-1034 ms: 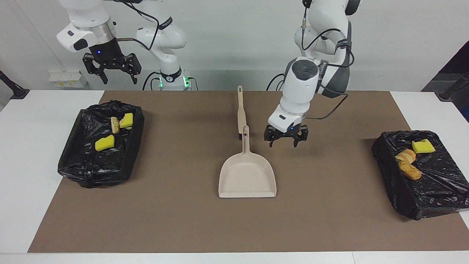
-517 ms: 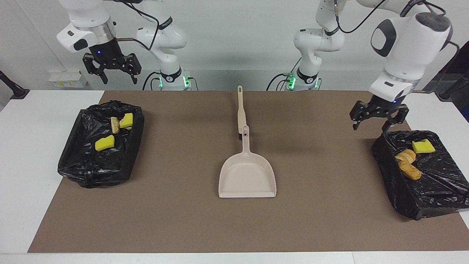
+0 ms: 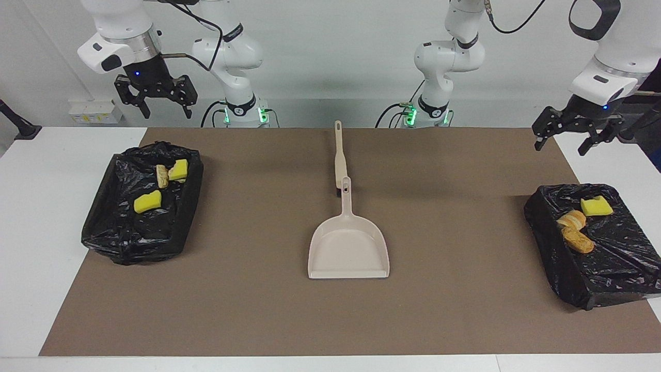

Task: Sweep and dump trash in bin

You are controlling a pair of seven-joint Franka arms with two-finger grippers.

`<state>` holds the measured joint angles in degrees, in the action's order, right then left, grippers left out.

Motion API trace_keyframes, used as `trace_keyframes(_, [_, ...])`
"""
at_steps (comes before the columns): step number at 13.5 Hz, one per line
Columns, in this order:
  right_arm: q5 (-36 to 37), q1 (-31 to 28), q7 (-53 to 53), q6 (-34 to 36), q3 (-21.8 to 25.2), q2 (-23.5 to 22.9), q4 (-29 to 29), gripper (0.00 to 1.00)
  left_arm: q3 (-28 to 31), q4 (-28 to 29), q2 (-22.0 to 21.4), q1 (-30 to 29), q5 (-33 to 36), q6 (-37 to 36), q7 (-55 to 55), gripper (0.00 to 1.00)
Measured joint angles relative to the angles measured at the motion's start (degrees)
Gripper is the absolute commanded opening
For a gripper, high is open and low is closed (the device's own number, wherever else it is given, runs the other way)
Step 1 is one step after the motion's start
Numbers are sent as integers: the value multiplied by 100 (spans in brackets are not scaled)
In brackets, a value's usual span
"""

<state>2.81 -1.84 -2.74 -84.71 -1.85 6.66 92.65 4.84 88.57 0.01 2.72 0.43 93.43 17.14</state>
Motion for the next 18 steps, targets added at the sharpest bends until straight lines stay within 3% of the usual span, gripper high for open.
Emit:
trace_keyframes(5, [-3,0,-1,-5,-1,0,0,100,-90,417,-248,11,-1,-12,0,100])
trace_keyframes(18, [3,-9,5,-6,9,-72,27,100,-111,416,-252,12,-3,123,0,100])
